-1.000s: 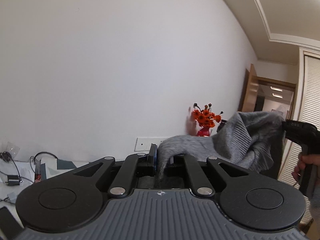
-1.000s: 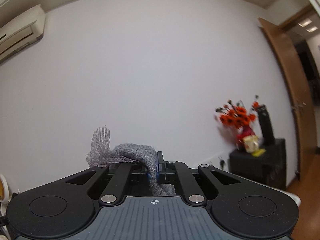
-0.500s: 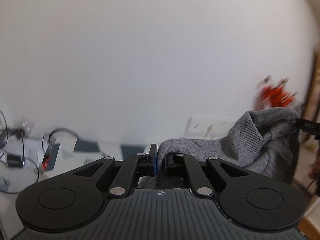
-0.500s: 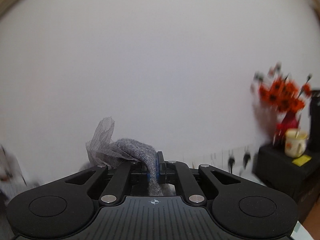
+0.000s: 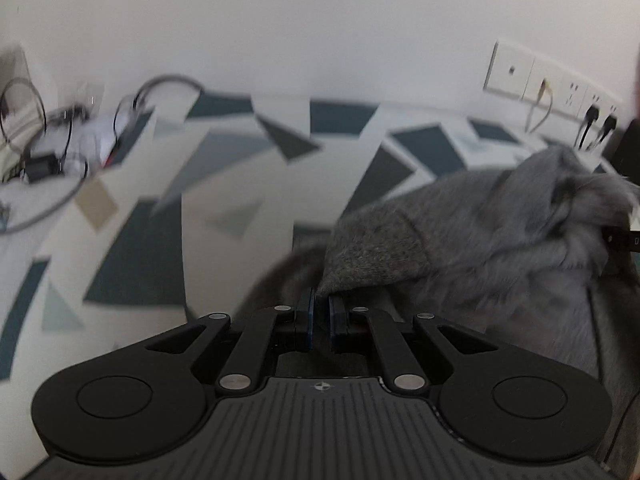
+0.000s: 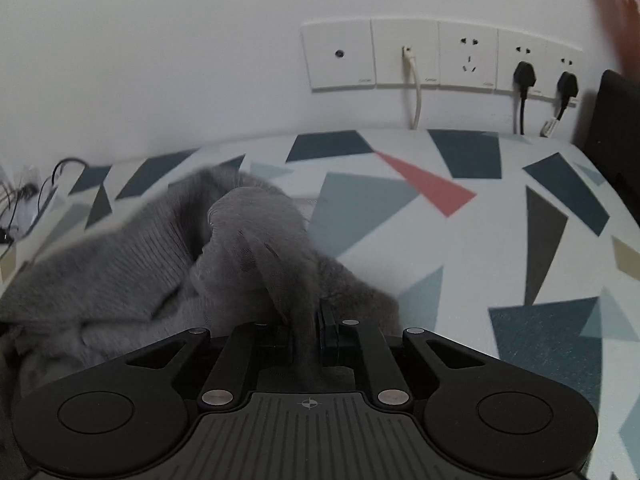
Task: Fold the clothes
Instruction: 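Lower the sweater onto the table and open both grippers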
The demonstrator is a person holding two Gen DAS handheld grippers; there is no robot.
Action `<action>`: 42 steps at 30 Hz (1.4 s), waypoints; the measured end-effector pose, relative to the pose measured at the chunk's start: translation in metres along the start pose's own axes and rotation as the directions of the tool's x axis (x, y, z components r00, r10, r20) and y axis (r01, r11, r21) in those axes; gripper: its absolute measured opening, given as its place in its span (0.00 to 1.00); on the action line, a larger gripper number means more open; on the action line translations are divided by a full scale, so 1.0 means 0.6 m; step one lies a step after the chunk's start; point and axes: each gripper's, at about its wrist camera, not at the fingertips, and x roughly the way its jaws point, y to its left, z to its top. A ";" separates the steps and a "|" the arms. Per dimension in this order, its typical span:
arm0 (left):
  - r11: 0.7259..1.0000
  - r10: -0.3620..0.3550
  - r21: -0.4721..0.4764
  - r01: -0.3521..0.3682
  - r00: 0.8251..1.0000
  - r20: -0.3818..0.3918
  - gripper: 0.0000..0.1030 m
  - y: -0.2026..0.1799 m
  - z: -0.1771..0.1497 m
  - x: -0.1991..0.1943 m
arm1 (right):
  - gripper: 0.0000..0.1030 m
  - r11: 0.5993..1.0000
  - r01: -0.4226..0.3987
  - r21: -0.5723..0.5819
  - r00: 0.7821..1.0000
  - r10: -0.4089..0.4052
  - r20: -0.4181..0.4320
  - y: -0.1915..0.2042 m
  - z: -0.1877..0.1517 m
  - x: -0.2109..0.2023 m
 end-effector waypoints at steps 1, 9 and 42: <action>1.000 0.007 -0.003 -0.008 1.000 -0.020 0.07 -0.001 -0.004 0.006 | 0.09 1.000 -0.001 -0.025 1.000 0.001 0.013 0.014 -0.011 -0.010; 0.999 0.016 0.040 -0.013 0.996 -0.083 0.07 -0.018 -0.036 0.000 | 0.09 0.995 -0.010 -0.096 0.999 0.014 0.039 0.026 -0.044 -0.051; 0.993 0.020 0.118 -0.003 0.989 -0.144 0.08 -0.039 -0.127 -0.068 | 0.21 0.972 0.023 -0.235 0.999 -0.016 0.031 0.063 -0.176 -0.138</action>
